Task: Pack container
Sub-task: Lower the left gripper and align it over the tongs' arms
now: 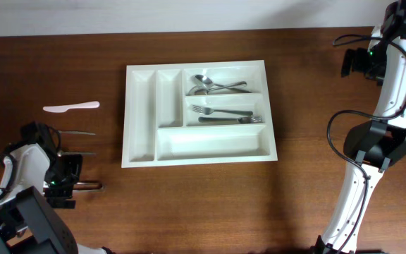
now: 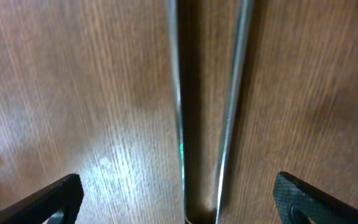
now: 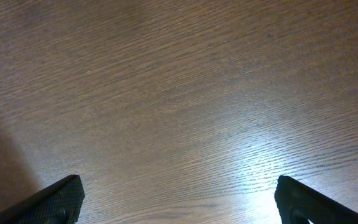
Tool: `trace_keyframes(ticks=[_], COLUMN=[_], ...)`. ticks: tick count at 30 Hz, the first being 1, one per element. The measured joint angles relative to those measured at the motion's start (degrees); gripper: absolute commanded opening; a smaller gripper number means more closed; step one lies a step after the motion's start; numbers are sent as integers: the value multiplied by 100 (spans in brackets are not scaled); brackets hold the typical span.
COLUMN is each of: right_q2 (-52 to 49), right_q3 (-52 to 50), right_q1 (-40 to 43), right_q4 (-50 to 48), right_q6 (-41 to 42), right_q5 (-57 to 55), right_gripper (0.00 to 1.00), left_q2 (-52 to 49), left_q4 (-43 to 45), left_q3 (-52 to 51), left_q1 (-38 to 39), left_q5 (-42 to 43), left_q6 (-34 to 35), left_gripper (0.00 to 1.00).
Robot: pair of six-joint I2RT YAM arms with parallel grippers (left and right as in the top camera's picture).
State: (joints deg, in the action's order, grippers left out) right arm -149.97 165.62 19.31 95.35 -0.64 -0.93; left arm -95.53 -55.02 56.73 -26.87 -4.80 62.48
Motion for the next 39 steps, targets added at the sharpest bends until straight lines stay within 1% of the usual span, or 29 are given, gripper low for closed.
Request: trace_keyframes(ticks=[10,21,26,39], right_q2=[0,0,0,0], right_q3=[0,0,0,0], right_q1=[0,0,0,0], right_q4=[0,-2,0,-2], right_q6=[-9,-4,-4,-4], right_q5=[0,0,0,0], right_gripper=[99,99,99,99], left_q2=[0,-190,-461,-479], left_q4=[284,428,498,820], left_q3=[-33,-68,-76,-81], left_q1=[0,0,0,0], left_q5=[-170,-227,-225,-229], left_q6=[-28,468,496,503], left_gripper=[100,100,100,99])
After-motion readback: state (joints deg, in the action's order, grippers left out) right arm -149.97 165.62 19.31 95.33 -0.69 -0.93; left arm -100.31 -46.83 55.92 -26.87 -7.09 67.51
